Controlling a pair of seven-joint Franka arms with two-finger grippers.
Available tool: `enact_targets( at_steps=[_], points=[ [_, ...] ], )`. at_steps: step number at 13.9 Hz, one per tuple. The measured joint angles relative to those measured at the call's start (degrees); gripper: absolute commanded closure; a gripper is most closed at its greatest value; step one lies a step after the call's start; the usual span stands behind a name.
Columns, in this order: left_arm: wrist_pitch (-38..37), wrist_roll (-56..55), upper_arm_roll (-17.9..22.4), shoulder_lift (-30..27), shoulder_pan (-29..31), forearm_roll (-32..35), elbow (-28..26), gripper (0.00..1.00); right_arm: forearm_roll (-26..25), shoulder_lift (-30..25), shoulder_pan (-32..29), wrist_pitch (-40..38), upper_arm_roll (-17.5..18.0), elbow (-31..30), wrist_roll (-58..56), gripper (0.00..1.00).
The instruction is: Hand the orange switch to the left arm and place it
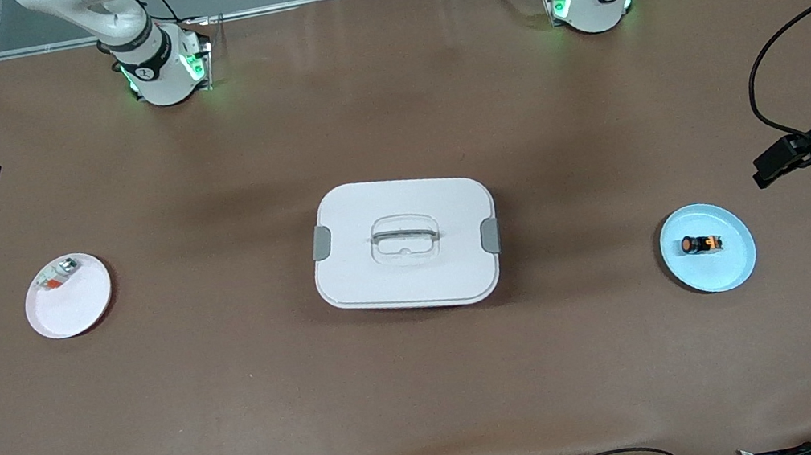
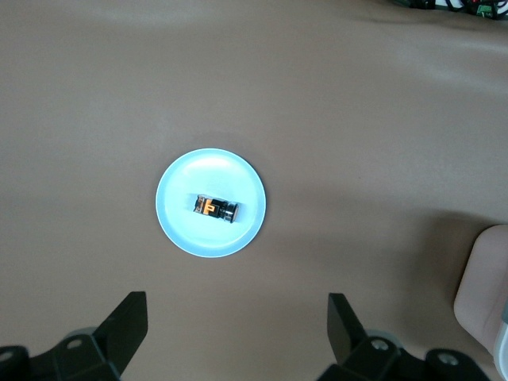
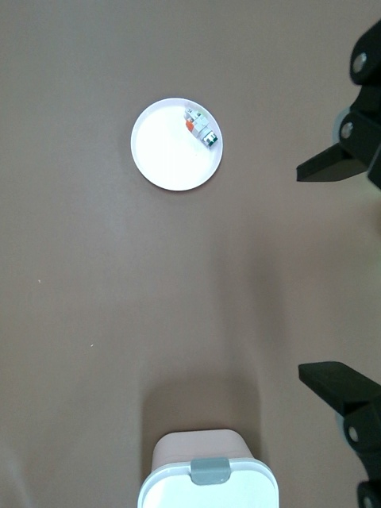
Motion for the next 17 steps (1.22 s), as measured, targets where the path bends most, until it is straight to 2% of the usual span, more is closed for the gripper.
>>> enact_targets(
  at_steps=[17],
  points=[
    [-0.01, 0.0, -0.12, 0.0, -0.29, -0.01, -0.17, 0.0, 0.01, 0.05, 0.0, -0.62, -0.02, 0.1, 0.06, 0.0]
  ],
)
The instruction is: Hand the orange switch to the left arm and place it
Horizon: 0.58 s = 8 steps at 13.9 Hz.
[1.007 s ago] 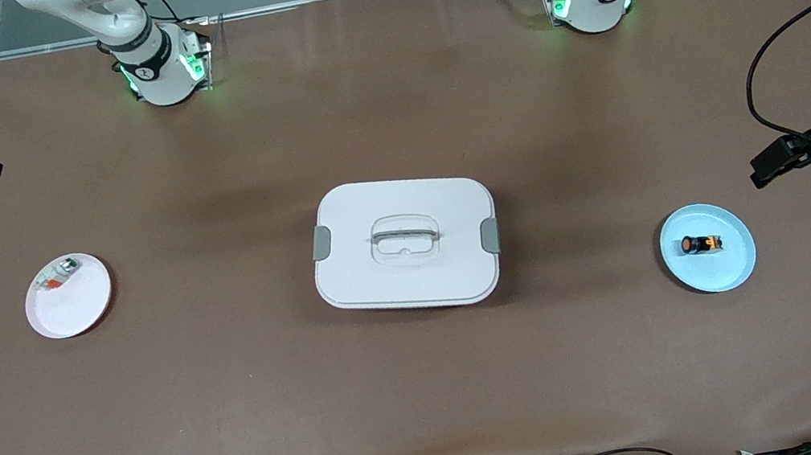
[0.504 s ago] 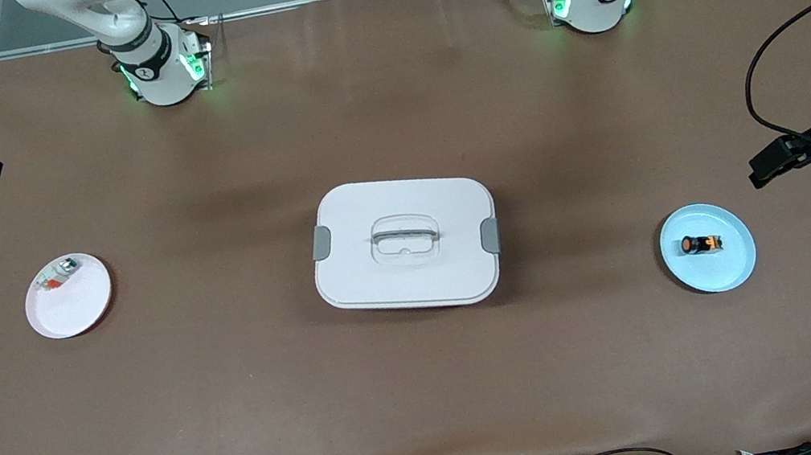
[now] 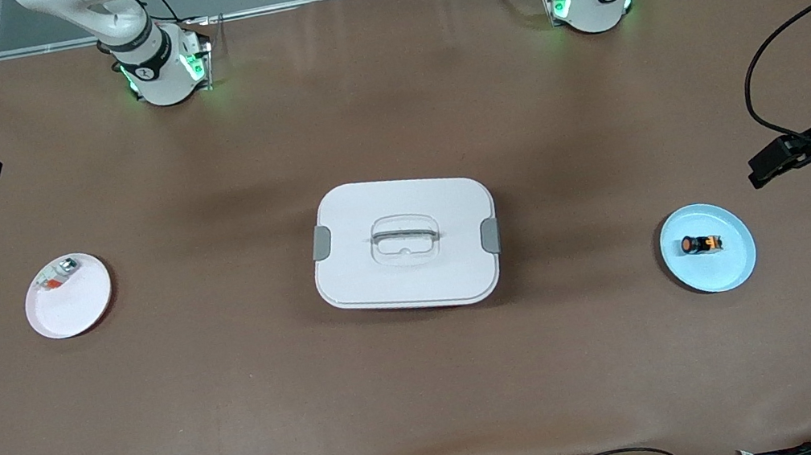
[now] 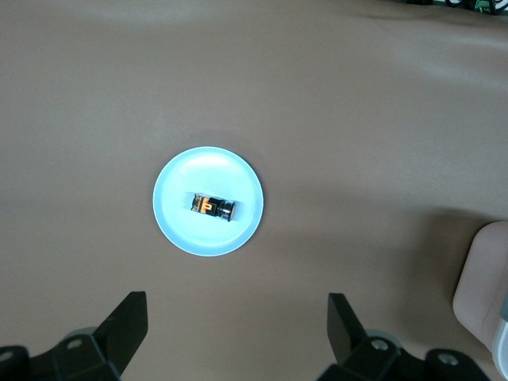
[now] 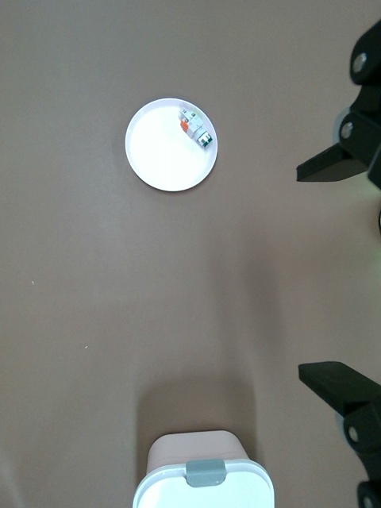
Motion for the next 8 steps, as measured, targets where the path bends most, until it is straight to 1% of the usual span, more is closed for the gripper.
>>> enact_targets(
  at_steps=[2, 4, 8],
  points=[
    [0.0, 0.0, 0.38, 0.0, -0.93, 0.0, 0.01, 0.0, 0.0, 0.0, 0.0, 0.06, 0.01, 0.0, 0.0, 0.0],
    [-0.07, 0.0, 1.75, 0.0, -3.1, 0.0, 0.11, 0.0, 0.0, 0.0, 0.0, 0.17, 0.02, 0.0, 0.0, 0.0],
    [-1.06, 0.0, 6.97, -0.01, -8.84, 0.0, 0.87, 0.0, 0.0, 0.0, 0.0, 0.45, 0.2, 0.0, 0.0, 0.0]
  ],
)
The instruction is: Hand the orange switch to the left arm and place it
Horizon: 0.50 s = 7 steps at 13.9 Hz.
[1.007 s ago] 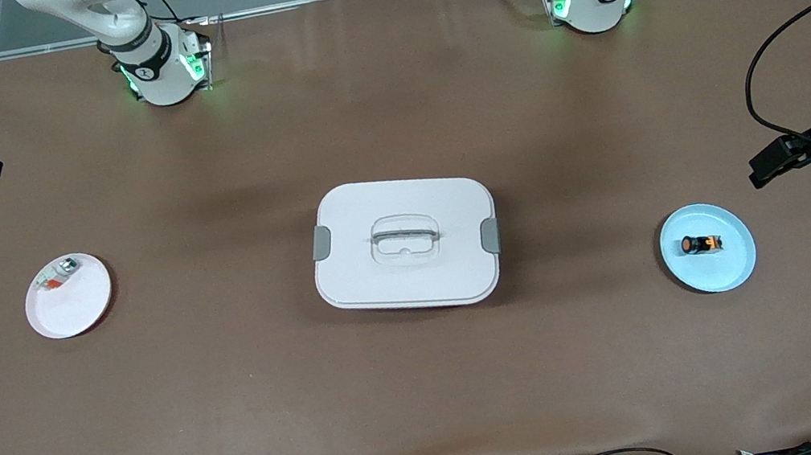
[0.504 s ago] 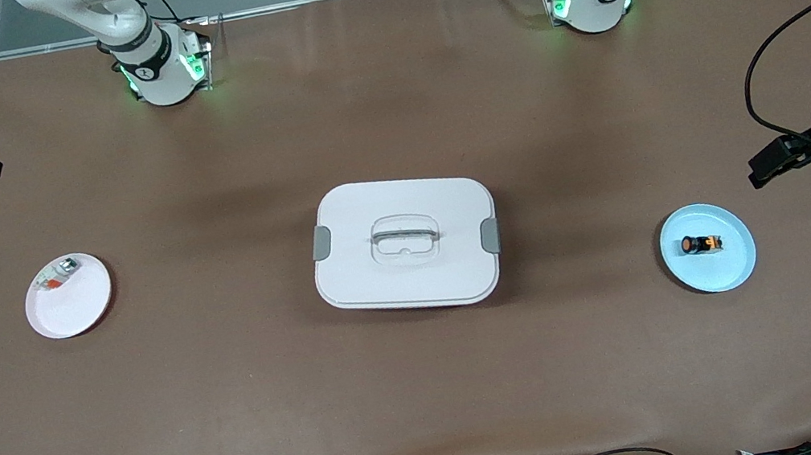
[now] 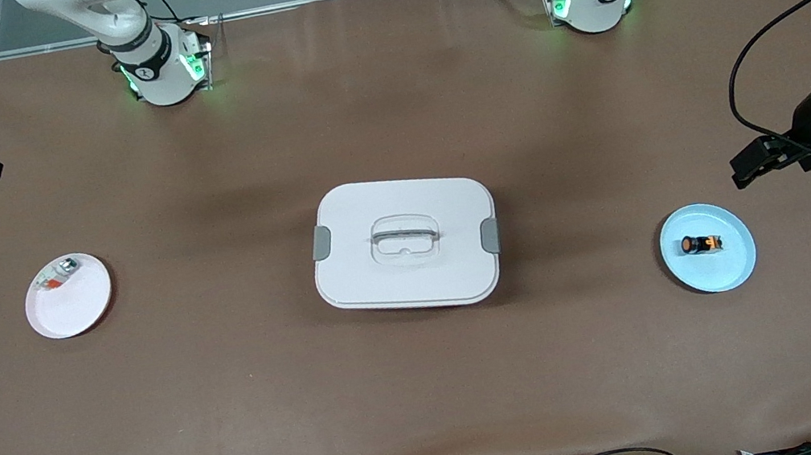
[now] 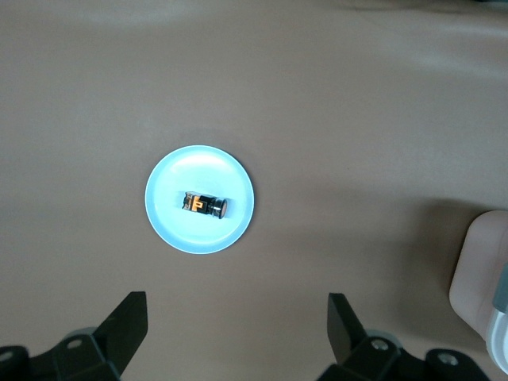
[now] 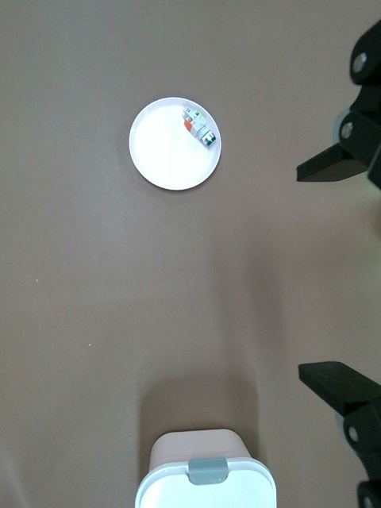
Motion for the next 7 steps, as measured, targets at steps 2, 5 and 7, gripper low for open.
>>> enact_targets(
  at_steps=[2, 5, 7],
  points=[
    [-0.1, 0.0, 1.21, 0.0, -1.29, 0.0, 0.09, 0.0, 0.0, 0.0, 0.0, 0.05, 0.01, 0.0, 0.0, 0.0],
    [-0.11, 0.0, 2.62, -0.02, -2.86, 0.0, 0.17, 0.0, 0.0, 0.0, 0.0, 0.21, 0.01, 0.0, 0.0, 0.0],
    [-0.17, 0.0, 6.23, -0.12, -6.16, 0.0, 0.32, 0.0, 0.0, 0.0, 0.0, 0.23, 0.02, 0.0, 0.0, 0.0]
  ],
)
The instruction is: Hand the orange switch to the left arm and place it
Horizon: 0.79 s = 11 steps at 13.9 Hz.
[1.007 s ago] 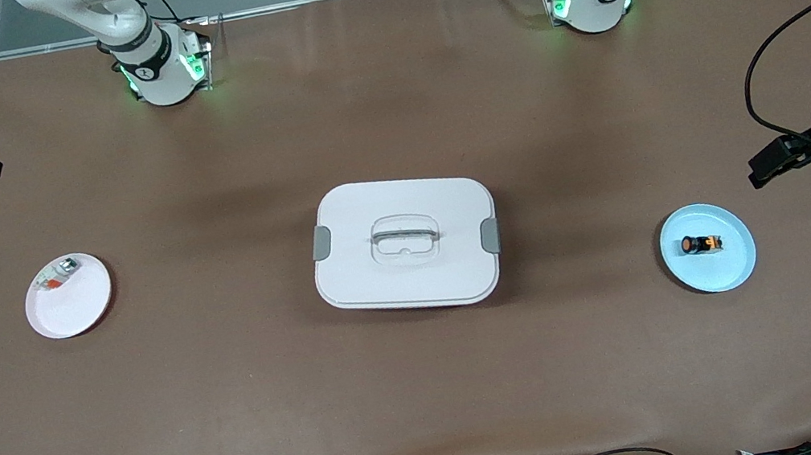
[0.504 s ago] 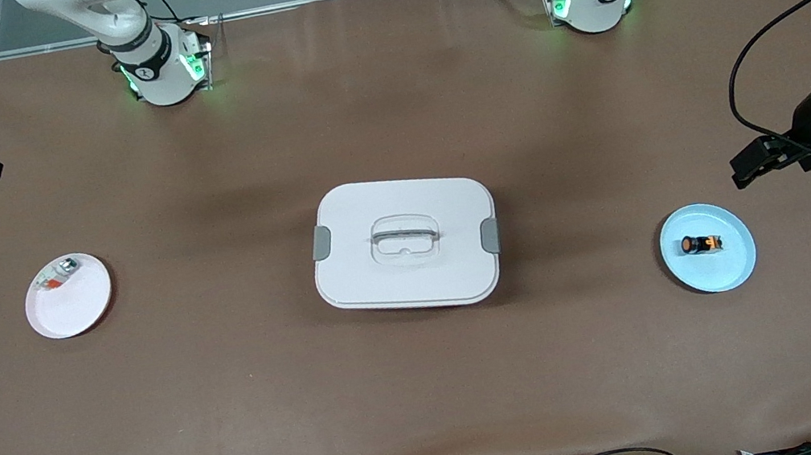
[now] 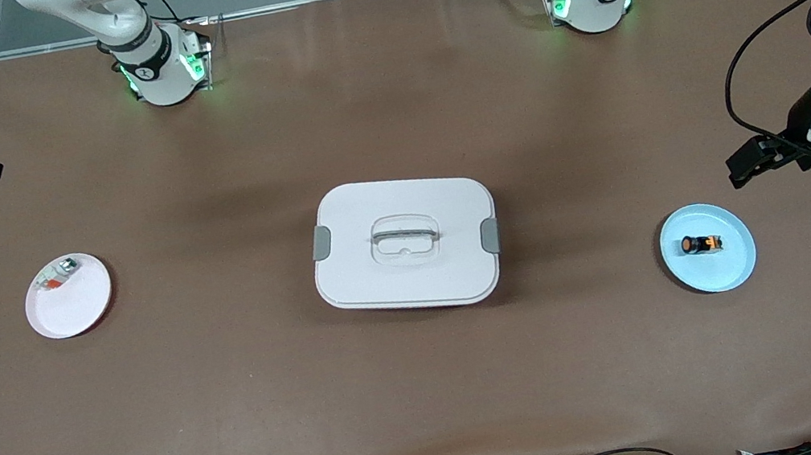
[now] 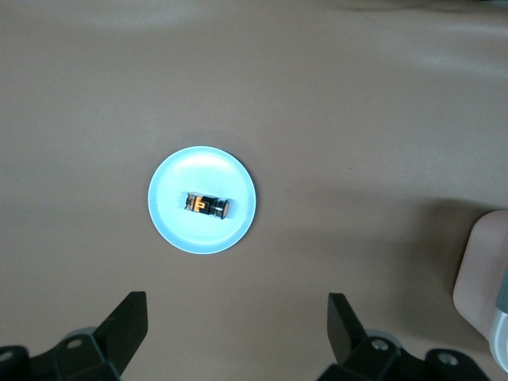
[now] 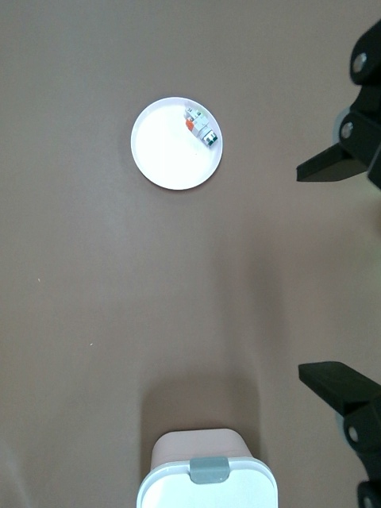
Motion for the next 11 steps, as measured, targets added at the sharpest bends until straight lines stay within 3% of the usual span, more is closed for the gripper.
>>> enact_targets(
  at_steps=[2, 11],
  points=[
    [-0.18, 0.0, 1.65, -0.22, -1.25, 0.0, 0.02, 0.0, 0.0, 0.0, 0.0, 0.0, 0.0, 0.0, 0.0, 0.0],
    [-0.24, 4.56, 1.98, -1.62, -0.8, 0.0, -0.83, 0.0, -0.05, 0.0, 0.0, 0.04, 0.0, 0.0, 0.0, 0.0]
  ],
)
